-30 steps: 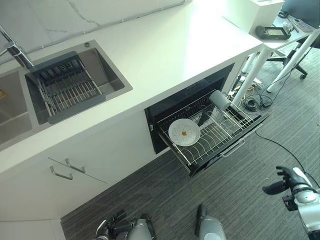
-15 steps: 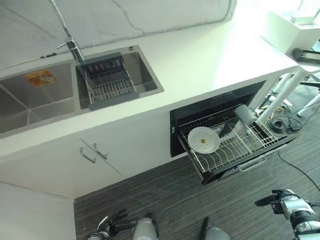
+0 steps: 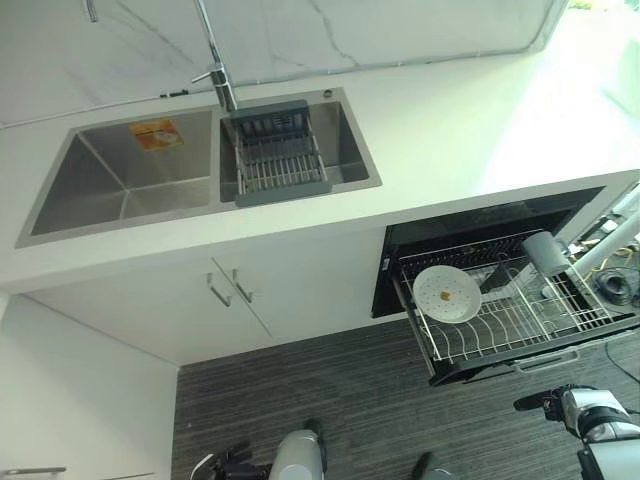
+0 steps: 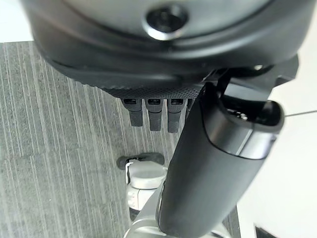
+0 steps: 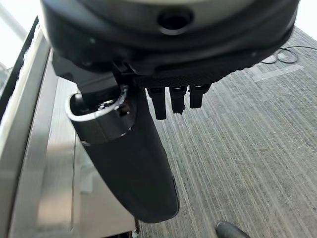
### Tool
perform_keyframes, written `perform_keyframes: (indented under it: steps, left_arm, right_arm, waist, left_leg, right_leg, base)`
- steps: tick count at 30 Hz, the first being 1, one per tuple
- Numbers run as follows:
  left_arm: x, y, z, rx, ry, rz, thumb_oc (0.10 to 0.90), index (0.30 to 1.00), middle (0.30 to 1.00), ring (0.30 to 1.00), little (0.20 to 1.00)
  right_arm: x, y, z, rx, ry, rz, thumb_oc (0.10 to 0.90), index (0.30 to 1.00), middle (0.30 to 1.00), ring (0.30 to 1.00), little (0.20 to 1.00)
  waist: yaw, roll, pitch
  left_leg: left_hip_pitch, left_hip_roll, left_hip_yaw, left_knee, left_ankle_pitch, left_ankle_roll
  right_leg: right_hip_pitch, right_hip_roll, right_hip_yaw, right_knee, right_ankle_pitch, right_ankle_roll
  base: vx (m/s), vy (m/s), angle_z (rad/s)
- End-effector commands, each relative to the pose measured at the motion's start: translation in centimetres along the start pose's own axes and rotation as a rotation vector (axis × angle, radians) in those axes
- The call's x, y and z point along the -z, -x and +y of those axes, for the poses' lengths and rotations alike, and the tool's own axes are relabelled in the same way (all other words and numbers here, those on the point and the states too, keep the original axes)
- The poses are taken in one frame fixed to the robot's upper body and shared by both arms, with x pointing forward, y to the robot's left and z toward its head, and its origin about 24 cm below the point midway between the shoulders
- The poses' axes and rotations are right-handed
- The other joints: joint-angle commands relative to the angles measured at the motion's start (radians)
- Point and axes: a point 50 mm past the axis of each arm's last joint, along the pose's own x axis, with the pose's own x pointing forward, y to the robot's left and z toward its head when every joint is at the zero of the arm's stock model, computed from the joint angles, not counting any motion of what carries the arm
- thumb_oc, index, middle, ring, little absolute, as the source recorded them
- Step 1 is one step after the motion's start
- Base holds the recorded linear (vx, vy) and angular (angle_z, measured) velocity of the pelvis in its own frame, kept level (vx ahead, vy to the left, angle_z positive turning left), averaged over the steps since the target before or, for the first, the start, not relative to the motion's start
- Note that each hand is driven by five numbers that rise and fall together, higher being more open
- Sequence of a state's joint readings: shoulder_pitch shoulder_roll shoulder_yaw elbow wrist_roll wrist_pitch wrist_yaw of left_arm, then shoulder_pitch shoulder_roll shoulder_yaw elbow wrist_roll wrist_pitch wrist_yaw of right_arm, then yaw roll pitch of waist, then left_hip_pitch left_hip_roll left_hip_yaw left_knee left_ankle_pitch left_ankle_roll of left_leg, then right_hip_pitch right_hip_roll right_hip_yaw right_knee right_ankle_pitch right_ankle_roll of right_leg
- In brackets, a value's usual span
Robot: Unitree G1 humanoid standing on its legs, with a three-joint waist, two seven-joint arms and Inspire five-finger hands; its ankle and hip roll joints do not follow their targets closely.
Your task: Place the dishes in the dishwasher.
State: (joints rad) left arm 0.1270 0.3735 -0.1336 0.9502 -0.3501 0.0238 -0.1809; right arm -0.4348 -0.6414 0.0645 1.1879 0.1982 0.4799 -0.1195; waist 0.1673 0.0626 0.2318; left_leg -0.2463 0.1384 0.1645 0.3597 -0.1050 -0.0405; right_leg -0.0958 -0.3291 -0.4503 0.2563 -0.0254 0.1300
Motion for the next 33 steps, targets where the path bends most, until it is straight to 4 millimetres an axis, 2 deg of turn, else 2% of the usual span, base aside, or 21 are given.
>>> perform_keyframes:
  steps: [1,2,4,5,7,8,9,14,15,20,25,29,30,33]
  left_arm:
    - [-1.9,0.2,1.7,-0.037,-0.037,-0.052,0.8,0.9,0.9,0.9,0.9]
    - [-1.9,0.2,1.6,-0.03,-0.032,-0.057,0.8,0.9,0.9,0.9,0.9]
    - [-1.9,0.2,1.5,-0.022,-0.035,-0.062,0.8,0.9,0.9,0.9,0.9]
    - [-1.8,0.2,1.2,-0.009,-0.038,-0.069,0.8,0.9,0.9,0.9,0.9]
    - [-1.7,0.1,1.0,-0.003,-0.036,-0.071,0.8,0.9,0.9,0.9,0.9]
    - [-1.9,0.1,0.8,0.005,-0.033,-0.08,0.8,0.9,0.9,0.9,0.9]
    - [-2.0,0.0,0.5,0.009,-0.031,-0.09,0.8,0.9,0.9,0.9,0.9]
    - [-2.8,-0.1,0.5,0.01,-0.015,-0.116,0.8,0.9,0.9,0.9,0.9]
    - [-2.9,-0.1,0.5,0.006,-0.007,-0.119,0.8,0.9,0.9,0.9,0.9]
    - [-2.7,0.0,0.6,0.004,-0.001,-0.12,0.8,0.9,0.9,0.9,0.9]
    - [-2.8,0.1,1.1,-0.015,0.008,-0.131,0.8,0.9,0.9,0.9,0.9]
    - [-2.8,0.2,1.4,-0.02,0.004,-0.132,0.8,0.9,0.9,0.9,0.9]
    - [-2.8,0.3,1.6,-0.023,0.007,-0.138,0.8,0.9,0.9,0.9,0.9]
    - [-2.8,0.3,1.8,-0.024,0.012,-0.14,0.8,0.9,0.9,0.9,0.9]
  right_arm:
    - [-4.6,1.3,-4.7,0.157,-0.084,-0.113,0.8,0.9,0.9,0.9,0.9]
    - [-6.8,2.1,-5.6,0.177,-0.126,-0.173,0.8,0.9,0.9,0.9,0.9]
    - [-8.2,2.8,-6.1,0.189,-0.17,-0.217,0.8,0.9,0.9,0.9,0.9]
    - [-9.8,3.6,-6.5,0.197,-0.215,-0.257,0.8,0.9,0.9,0.9,0.9]
    - [-10.7,4.1,-6.7,0.199,-0.233,-0.286,0.8,0.9,0.9,0.9,0.9]
    - [-11.6,4.6,-7.2,0.209,-0.253,-0.315,0.8,0.9,0.9,0.9,0.9]
    - [-12.8,5.4,-7.7,0.22,-0.28,-0.352,0.8,0.9,0.9,0.9,0.9]
    - [-16.3,8.2,-9.9,0.284,-0.327,-0.48,0.8,0.9,0.9,0.9,0.9]
    - [-17.6,9.4,-10.7,0.305,-0.357,-0.53,0.8,0.9,0.9,0.9,0.9]
    - [-20.2,12.2,-11.9,0.363,-0.384,-0.666,0.8,0.9,0.9,0.9,0.9]
    - [-23.8,16.9,-12.6,0.415,-0.43,-0.853,0.8,0.9,0.9,0.9,0.9]
    - [-25.5,19.8,-13.3,0.436,-0.475,-0.957,0.8,0.9,0.9,0.9,0.9]
    - [-26.2,21.3,-14.0,0.444,-0.499,-0.998,0.8,0.9,0.9,0.9,0.9]
    - [-26.6,22.3,-14.6,0.422,-0.541,-1.029,0.8,0.9,0.9,0.9,0.9]
  waist:
    - [0.028,0.01,0.021]
    - [0.038,0.02,0.032]
    - [0.045,0.026,0.04]
    - [0.05,0.032,0.049]
    - [0.055,0.035,0.051]
    - [0.058,0.038,0.062]
    - [0.068,0.04,0.067]
    - [0.08,0.037,0.082]
    - [0.088,0.034,0.084]
    - [0.102,0.029,0.084]
    - [0.124,0.027,0.085]
    - [0.14,0.034,0.085]
    - [0.148,0.036,0.086]
    - [0.155,0.039,0.083]
  left_leg:
    - [0.072,0.055,-0.034,-0.06,-0.063,-0.074]
    - [0.052,0.044,-0.038,-0.06,-0.062,-0.074]
    - [0.04,0.04,-0.039,-0.06,-0.061,-0.074]
    - [0.028,0.035,-0.039,-0.06,-0.063,-0.073]
    - [0.033,0.035,-0.045,-0.06,-0.083,-0.08]
    - [0.014,0.031,-0.038,-0.06,-0.063,-0.073]
    - [0.02,0.031,-0.043,-0.06,-0.086,-0.08]
    - [-0.003,0.027,-0.047,-0.06,-0.083,-0.081]
    - [-0.007,0.026,-0.051,-0.06,-0.083,-0.08]
    - [-0.018,0.022,-0.065,-0.06,-0.081,-0.081]
    - [-0.032,0.011,-0.087,-0.06,-0.077,-0.082]
    - [-0.05,-0.001,-0.101,-0.06,-0.074,-0.081]
    - [-0.062,-0.007,-0.107,-0.06,-0.071,-0.081]
    - [-0.074,-0.013,-0.113,-0.06,-0.069,-0.081]
  right_leg:
    - [-0.044,-0.065,0.03,0.044,-0.04,0.085]
    - [-0.06,-0.078,0.027,0.044,-0.034,0.088]
    - [-0.07,-0.085,0.026,0.044,-0.032,0.089]
    - [-0.082,-0.089,0.03,0.044,-0.032,0.089]
    - [-0.078,-0.088,0.042,0.044,-0.049,0.102]
    - [-0.095,-0.096,0.031,0.044,-0.03,0.089]
    - [-0.089,-0.096,0.038,0.044,-0.046,0.103]
    - [-0.107,-0.106,0.032,0.044,-0.038,0.102]
    - [-0.108,-0.111,0.027,0.044,-0.036,0.103]
    - [-0.108,-0.118,0.017,0.044,-0.033,0.105]
    - [-0.104,-0.129,0.007,0.044,-0.035,0.107]
    - [-0.107,-0.142,0.006,0.044,-0.035,0.11]
    - [-0.11,-0.148,0.004,0.044,-0.035,0.112]
    - [-0.112,-0.155,0.0,0.044,-0.036,0.113]
  base:
    - [-0.1,0.081,0.35]
    - [-0.07,0.068,0.24]
    - [-0.06,0.08,0.18]
    - [-0.05,0.076,0.12]
    - [0.01,0.072,0.04]
    - [0.06,0.102,0.0]
    - [-0.02,0.114,-0.01]
    - [0.02,0.069,0.02]
    - [0.06,0.061,0.06]
    - [0.07,0.029,0.03]
    - [0.1,0.023,0.06]
    - [0.08,0.034,0.03]
    - [0.05,0.031,0.09]
    - [0.05,0.029,0.14]
